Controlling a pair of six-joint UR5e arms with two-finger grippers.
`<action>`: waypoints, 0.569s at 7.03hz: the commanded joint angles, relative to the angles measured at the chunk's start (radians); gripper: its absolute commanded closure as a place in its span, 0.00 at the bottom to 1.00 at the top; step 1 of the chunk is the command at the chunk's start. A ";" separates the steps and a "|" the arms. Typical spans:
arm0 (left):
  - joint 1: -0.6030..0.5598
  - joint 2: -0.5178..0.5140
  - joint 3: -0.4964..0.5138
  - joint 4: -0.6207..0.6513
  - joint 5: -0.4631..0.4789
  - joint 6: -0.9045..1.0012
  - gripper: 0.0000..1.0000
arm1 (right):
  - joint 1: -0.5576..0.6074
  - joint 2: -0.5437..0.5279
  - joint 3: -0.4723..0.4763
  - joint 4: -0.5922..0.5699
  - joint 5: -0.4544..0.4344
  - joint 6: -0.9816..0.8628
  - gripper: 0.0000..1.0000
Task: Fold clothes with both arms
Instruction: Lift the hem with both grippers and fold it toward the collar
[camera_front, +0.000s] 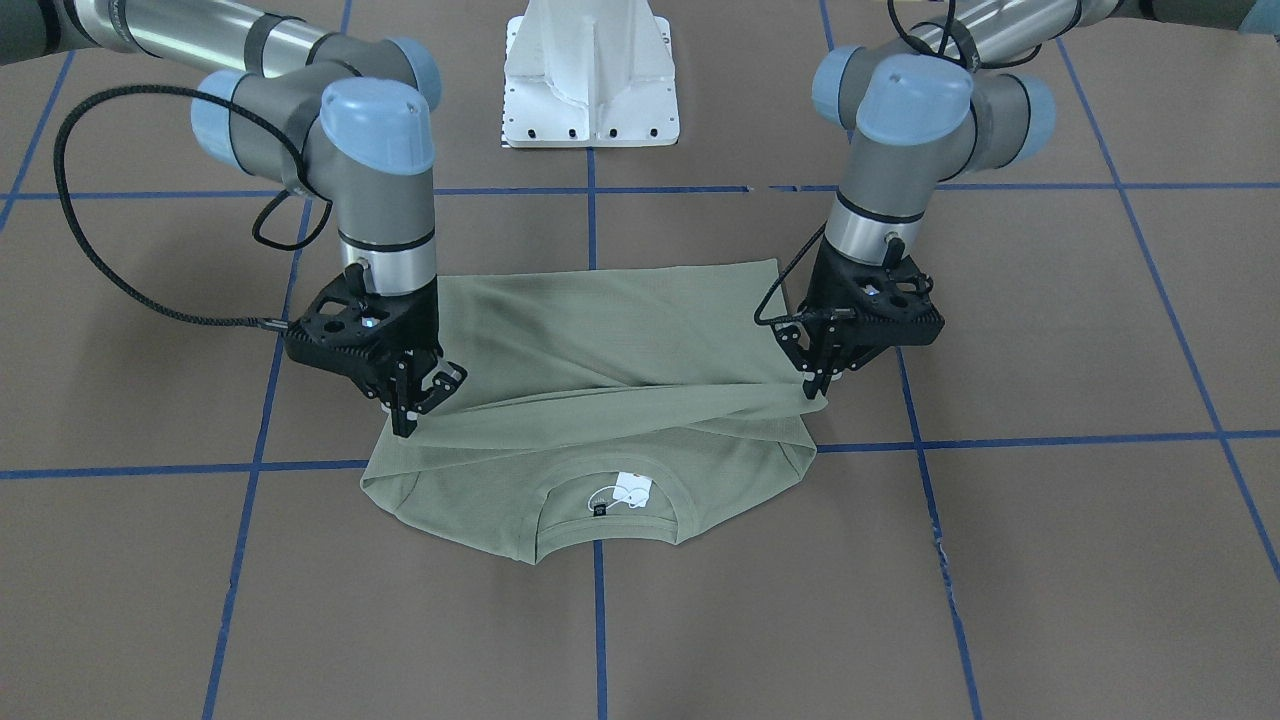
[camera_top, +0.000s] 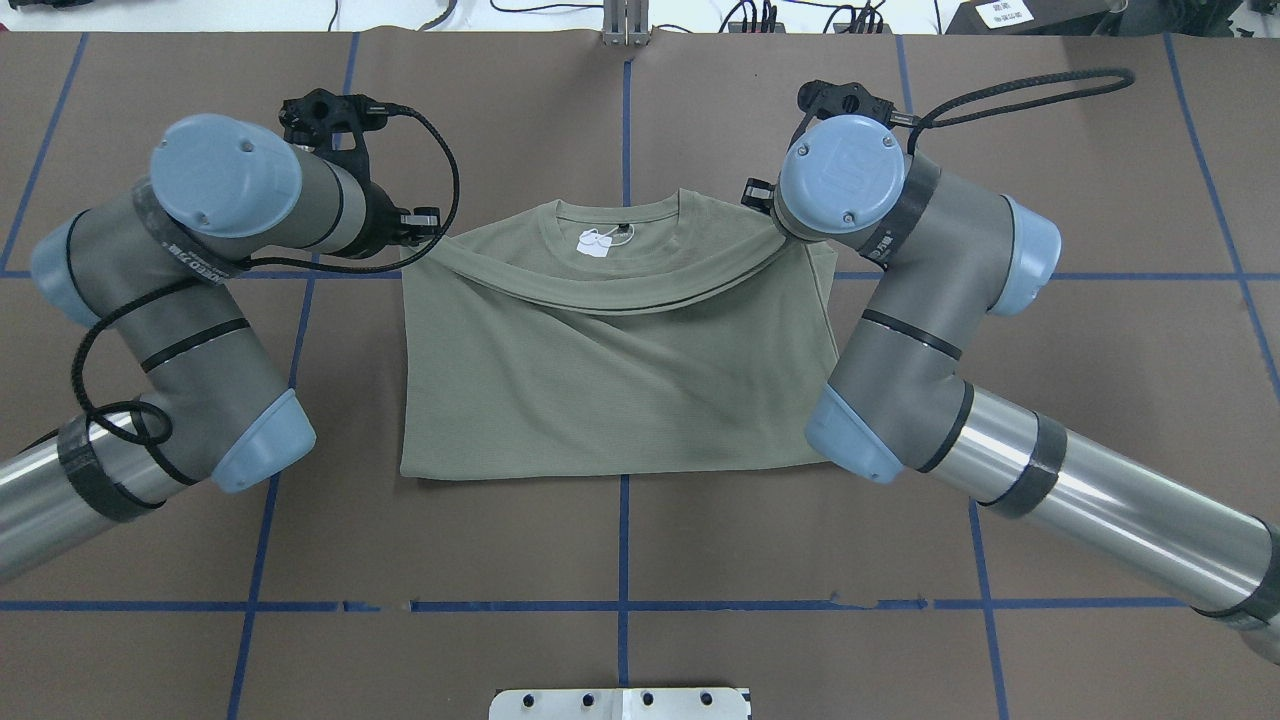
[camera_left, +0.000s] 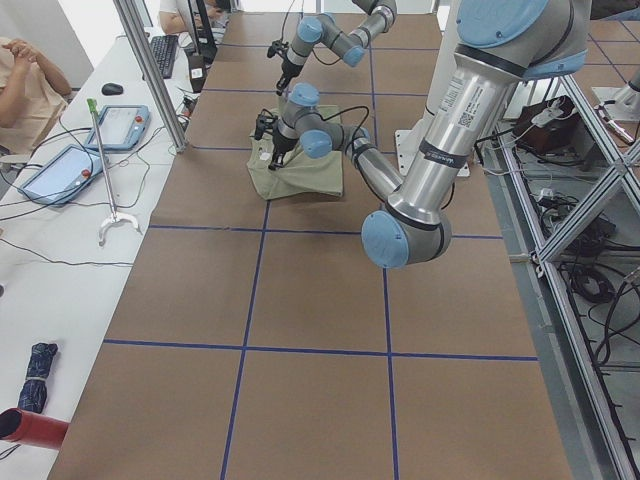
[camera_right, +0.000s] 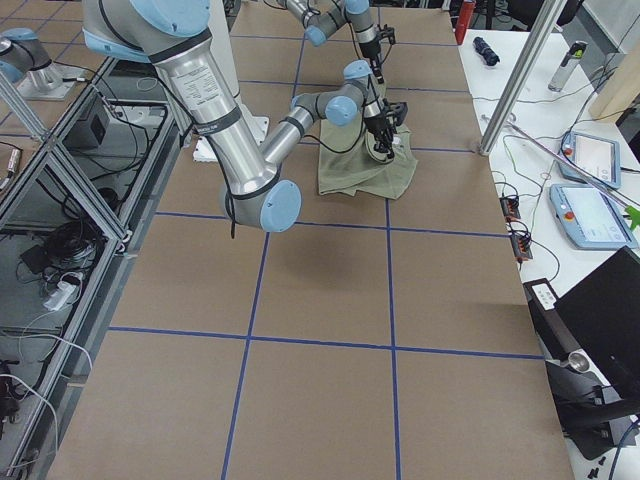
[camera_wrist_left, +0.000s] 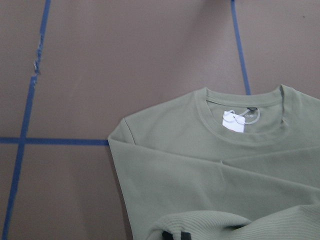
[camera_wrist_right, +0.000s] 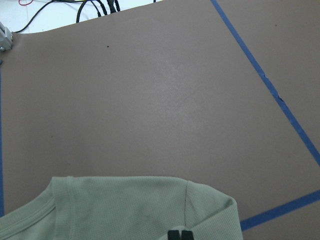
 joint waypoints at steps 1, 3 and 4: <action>-0.002 -0.054 0.136 -0.040 0.017 0.001 1.00 | 0.038 0.029 -0.117 0.071 0.027 -0.037 1.00; 0.000 -0.071 0.186 -0.041 0.025 0.021 1.00 | 0.049 0.029 -0.144 0.074 0.027 -0.056 1.00; 0.000 -0.071 0.186 -0.041 0.025 0.036 1.00 | 0.056 0.029 -0.146 0.074 0.027 -0.063 1.00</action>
